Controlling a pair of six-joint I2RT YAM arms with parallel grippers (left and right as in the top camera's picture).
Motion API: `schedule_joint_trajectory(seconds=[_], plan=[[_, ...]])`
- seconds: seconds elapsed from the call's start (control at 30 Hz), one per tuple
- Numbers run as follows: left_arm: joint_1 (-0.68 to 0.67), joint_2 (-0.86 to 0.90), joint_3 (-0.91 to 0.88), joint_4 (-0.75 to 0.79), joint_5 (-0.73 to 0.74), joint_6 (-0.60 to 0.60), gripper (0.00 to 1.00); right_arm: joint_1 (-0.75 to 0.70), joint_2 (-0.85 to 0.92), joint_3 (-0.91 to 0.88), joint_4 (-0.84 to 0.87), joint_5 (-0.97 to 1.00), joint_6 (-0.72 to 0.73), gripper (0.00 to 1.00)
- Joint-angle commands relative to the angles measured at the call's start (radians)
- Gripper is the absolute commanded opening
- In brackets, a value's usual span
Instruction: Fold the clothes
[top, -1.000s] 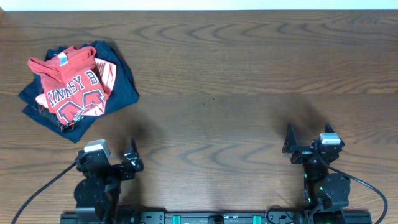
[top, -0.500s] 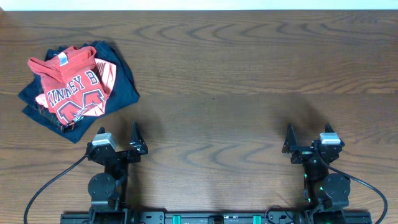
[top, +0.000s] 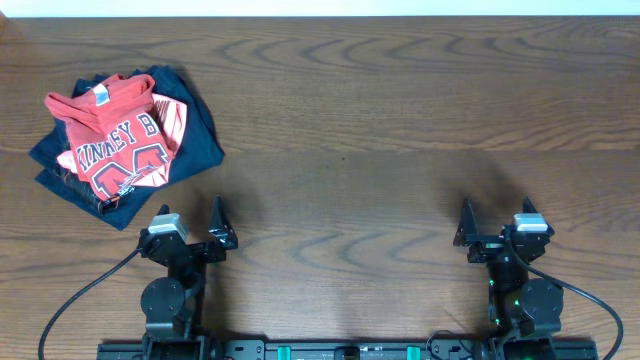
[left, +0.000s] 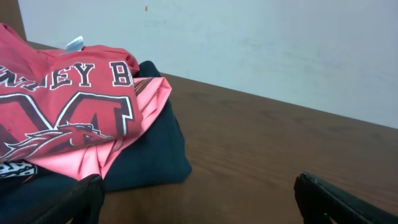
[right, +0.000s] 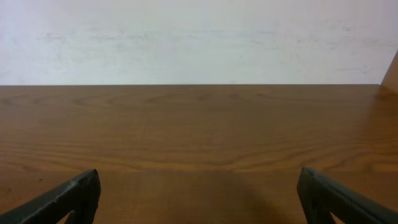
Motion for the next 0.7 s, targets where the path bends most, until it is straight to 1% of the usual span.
schedule_joint_trajectory(seconds=[0.0,0.67], plan=[[-0.003,0.000,-0.015,-0.045,-0.014,0.013,0.98,0.016,-0.003,-0.001,-0.004,-0.001,-0.018,0.99],[-0.003,0.000,-0.015,-0.045,-0.014,0.013,0.98,0.016,-0.003,-0.001,-0.004,-0.001,-0.018,0.99]])
